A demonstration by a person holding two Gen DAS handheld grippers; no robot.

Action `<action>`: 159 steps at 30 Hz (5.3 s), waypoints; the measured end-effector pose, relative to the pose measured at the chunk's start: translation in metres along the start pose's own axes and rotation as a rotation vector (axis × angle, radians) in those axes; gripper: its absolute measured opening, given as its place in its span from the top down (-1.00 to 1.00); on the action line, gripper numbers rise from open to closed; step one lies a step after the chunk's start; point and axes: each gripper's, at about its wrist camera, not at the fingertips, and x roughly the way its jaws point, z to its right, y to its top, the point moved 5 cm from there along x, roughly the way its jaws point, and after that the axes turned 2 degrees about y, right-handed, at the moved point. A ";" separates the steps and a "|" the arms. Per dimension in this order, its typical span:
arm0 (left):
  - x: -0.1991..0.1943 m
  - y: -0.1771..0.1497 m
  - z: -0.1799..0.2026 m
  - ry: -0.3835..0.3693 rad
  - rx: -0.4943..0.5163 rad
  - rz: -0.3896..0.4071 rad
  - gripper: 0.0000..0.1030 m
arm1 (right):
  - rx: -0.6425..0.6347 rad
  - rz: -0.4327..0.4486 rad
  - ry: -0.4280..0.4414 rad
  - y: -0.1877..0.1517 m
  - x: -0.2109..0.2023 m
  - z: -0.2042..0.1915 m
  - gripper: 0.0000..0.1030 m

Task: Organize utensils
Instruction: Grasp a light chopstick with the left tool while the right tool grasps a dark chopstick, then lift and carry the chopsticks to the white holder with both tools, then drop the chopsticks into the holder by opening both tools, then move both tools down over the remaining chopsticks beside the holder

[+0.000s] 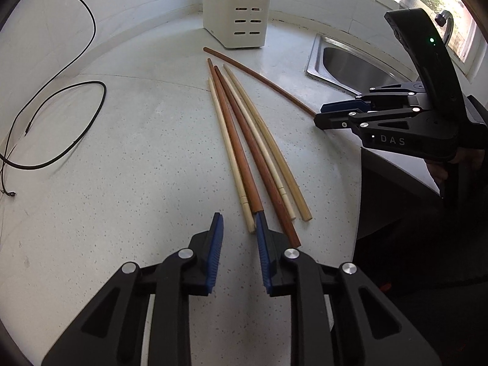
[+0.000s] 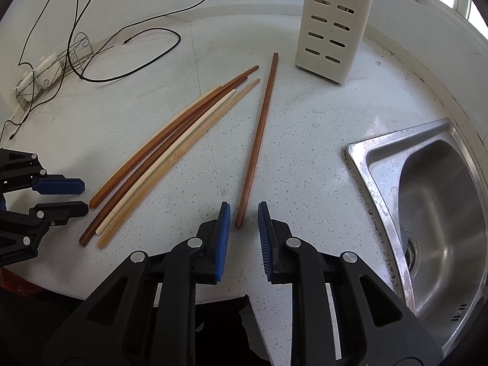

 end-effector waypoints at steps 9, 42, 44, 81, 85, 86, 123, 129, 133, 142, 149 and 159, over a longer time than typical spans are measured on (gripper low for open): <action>0.001 0.003 -0.009 0.014 -0.033 -0.001 0.91 | -0.001 0.007 -0.004 0.003 0.002 0.000 0.78; -0.111 0.104 -0.028 0.115 -0.109 0.378 0.92 | 0.122 0.565 0.149 0.091 -0.140 0.049 0.91; -0.113 0.112 -0.031 0.119 -0.113 0.392 0.92 | 0.122 0.593 0.151 0.099 -0.145 0.051 0.91; -0.169 0.229 -0.004 -0.031 -0.057 0.692 0.93 | 0.013 0.874 0.049 0.186 -0.242 0.081 0.92; -0.184 0.260 0.007 -0.103 -0.057 0.758 0.93 | 0.052 0.910 0.055 0.205 -0.268 0.096 0.92; -0.188 0.267 0.008 -0.110 -0.059 0.779 0.93 | 0.058 0.926 0.060 0.209 -0.274 0.099 0.92; -0.069 0.363 -0.007 -0.073 -0.076 0.664 0.93 | 0.104 0.760 0.004 0.278 -0.168 0.161 0.92; -0.064 0.361 -0.008 -0.063 -0.072 0.627 0.93 | 0.132 0.706 0.040 0.275 -0.153 0.168 0.92; -0.061 0.361 -0.011 -0.063 -0.082 0.605 0.93 | 0.143 0.686 0.048 0.273 -0.147 0.171 0.92; -0.069 0.358 -0.015 -0.040 -0.089 0.596 0.53 | 0.148 0.633 0.065 0.264 -0.134 0.170 0.91; -0.092 0.354 -0.025 -0.010 -0.124 0.636 0.44 | 0.162 0.657 0.067 0.260 -0.144 0.174 0.66; -0.150 0.274 -0.039 0.020 -0.159 0.626 0.34 | 0.117 0.723 0.099 0.242 -0.190 0.156 0.44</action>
